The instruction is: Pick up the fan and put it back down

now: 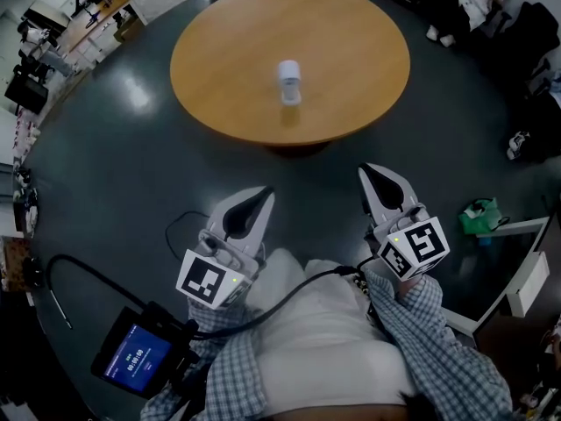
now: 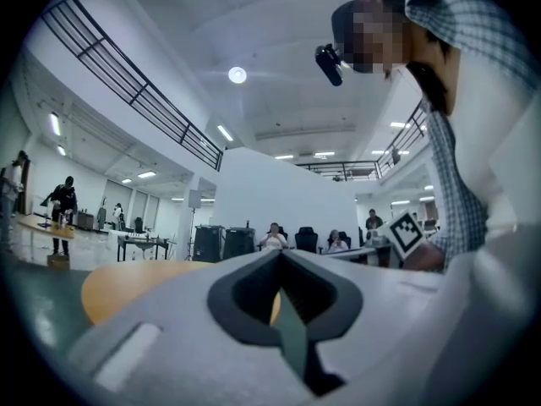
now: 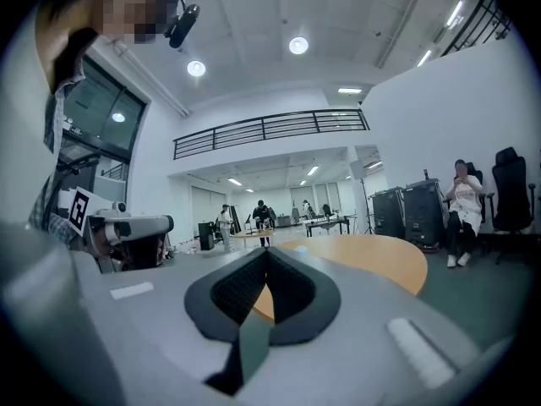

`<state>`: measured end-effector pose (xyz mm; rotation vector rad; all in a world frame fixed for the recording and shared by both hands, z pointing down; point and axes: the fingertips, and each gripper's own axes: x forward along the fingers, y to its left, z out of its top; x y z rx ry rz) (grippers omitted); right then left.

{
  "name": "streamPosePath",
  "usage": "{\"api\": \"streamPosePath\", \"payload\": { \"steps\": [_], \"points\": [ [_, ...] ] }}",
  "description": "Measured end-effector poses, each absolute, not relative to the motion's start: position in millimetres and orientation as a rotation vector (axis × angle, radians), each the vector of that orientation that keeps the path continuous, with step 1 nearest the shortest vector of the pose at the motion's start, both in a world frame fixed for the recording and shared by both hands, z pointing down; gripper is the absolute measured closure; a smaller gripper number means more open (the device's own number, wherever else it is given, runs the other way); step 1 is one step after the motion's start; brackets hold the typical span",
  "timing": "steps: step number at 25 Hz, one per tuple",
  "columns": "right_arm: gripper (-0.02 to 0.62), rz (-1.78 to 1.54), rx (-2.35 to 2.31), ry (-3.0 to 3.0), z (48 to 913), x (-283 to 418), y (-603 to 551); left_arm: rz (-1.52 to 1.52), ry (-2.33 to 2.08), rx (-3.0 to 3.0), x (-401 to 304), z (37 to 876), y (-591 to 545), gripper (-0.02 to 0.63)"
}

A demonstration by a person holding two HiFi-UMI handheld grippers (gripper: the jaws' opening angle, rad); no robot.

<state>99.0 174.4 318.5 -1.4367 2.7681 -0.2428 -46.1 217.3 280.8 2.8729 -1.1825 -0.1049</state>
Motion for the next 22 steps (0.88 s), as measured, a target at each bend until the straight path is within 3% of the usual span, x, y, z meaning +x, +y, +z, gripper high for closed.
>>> {"api": "streamPosePath", "payload": {
  "steps": [22],
  "points": [
    [0.592, -0.283, -1.399, 2.796, 314, 104, 198, -0.127, -1.228, 2.855, -40, 273, 236, 0.607]
  ]
}}
